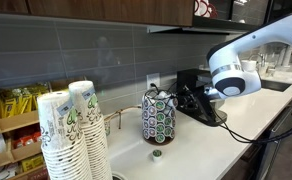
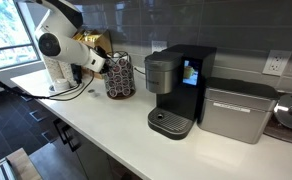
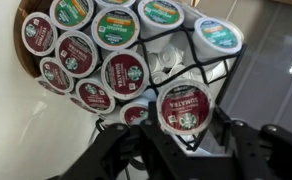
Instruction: Put the right coffee pod in the rack
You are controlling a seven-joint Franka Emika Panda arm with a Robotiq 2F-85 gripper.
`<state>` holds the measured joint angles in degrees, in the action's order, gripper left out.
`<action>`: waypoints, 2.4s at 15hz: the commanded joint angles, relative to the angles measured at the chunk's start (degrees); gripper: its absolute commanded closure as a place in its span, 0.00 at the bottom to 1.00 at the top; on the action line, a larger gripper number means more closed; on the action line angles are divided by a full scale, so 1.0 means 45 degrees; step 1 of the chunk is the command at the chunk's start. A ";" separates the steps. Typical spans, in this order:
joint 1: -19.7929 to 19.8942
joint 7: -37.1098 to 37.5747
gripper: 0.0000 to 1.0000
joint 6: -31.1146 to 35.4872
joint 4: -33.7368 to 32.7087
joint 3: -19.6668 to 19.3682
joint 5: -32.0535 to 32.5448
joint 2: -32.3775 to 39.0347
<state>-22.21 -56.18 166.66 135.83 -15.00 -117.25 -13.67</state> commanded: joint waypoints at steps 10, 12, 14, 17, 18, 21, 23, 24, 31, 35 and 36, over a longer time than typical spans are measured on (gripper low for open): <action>0.0392 -0.1151 0.73 -0.0849 0.0008 -0.0080 -0.2000 0.0340; 0.0388 -0.1263 0.73 -0.0854 -0.0013 -0.0062 -0.2291 0.0385; 0.0373 -0.1342 0.73 -0.0880 -0.0015 -0.0060 -0.2501 0.0405; 0.0360 -0.1425 0.73 -0.0898 -0.0027 -0.0052 -0.2703 0.0429; 0.0354 -0.1427 0.66 -0.0902 -0.0030 -0.0051 -0.2731 0.0439; 0.0350 -0.1441 0.59 -0.0913 -0.0041 -0.0057 -0.2795 0.0461; 0.0348 -0.1427 0.60 -0.0917 -0.0040 -0.0063 -0.2809 0.0469; 0.0346 -0.1421 0.59 -0.0920 -0.0038 -0.0065 -0.2798 0.0468; 0.0336 -0.1369 0.45 -0.0971 -0.0018 -0.0088 -0.2720 0.0448; 0.0341 -0.1364 0.40 -0.0991 -0.0006 -0.0100 -0.2699 0.0467; 0.0344 -0.1366 0.41 -0.0996 -0.0005 -0.0103 -0.2701 0.0469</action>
<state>-21.05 -60.70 163.75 135.77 -15.38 -127.71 -12.58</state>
